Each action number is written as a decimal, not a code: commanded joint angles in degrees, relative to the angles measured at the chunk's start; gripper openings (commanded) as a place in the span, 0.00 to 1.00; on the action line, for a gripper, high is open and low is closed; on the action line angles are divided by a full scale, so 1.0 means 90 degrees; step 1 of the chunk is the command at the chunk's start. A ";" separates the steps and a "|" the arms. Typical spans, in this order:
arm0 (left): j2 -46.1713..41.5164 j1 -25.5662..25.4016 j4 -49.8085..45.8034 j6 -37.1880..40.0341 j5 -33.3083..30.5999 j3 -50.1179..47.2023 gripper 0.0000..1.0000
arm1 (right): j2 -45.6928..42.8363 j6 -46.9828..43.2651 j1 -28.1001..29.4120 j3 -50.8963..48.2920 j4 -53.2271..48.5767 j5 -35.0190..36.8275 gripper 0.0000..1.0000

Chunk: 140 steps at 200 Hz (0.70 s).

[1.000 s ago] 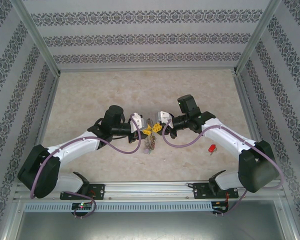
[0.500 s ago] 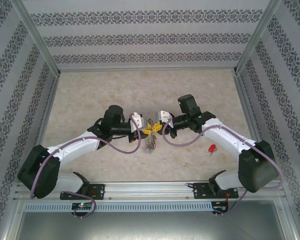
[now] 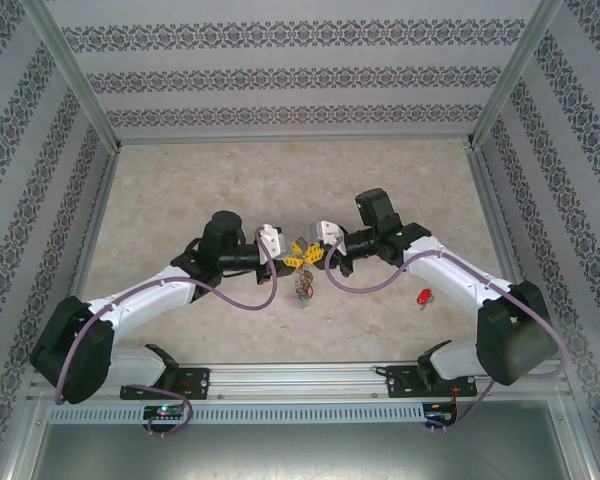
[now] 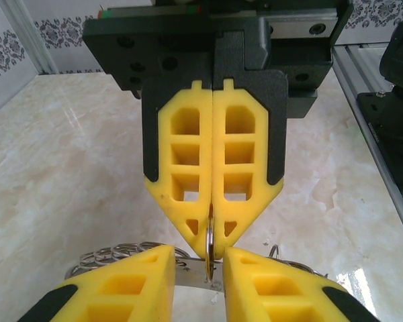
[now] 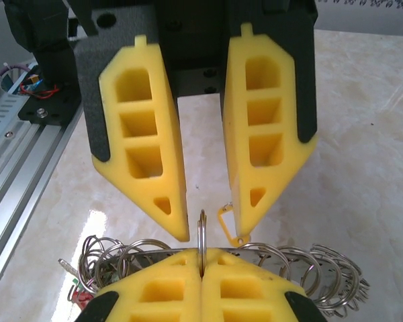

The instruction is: Put the keys on the keyring

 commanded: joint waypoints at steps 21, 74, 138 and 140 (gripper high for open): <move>0.0076 -0.0082 -0.0188 0.0169 0.0139 0.0105 0.27 | -0.0102 0.0173 -0.0019 -0.0019 0.0348 -0.0569 0.00; -0.0016 -0.0087 0.0034 0.0100 0.0077 0.0079 0.13 | -0.0138 0.0187 -0.0008 -0.0019 0.0298 -0.0530 0.00; -0.0182 -0.0084 0.0228 -0.0099 -0.0017 0.0076 0.00 | -0.0160 0.0156 0.0056 0.0003 0.0092 -0.0350 0.04; -0.0190 -0.0082 0.0227 -0.0113 -0.0040 0.0078 0.00 | -0.0162 0.0160 0.0056 -0.0001 0.0085 -0.0340 0.04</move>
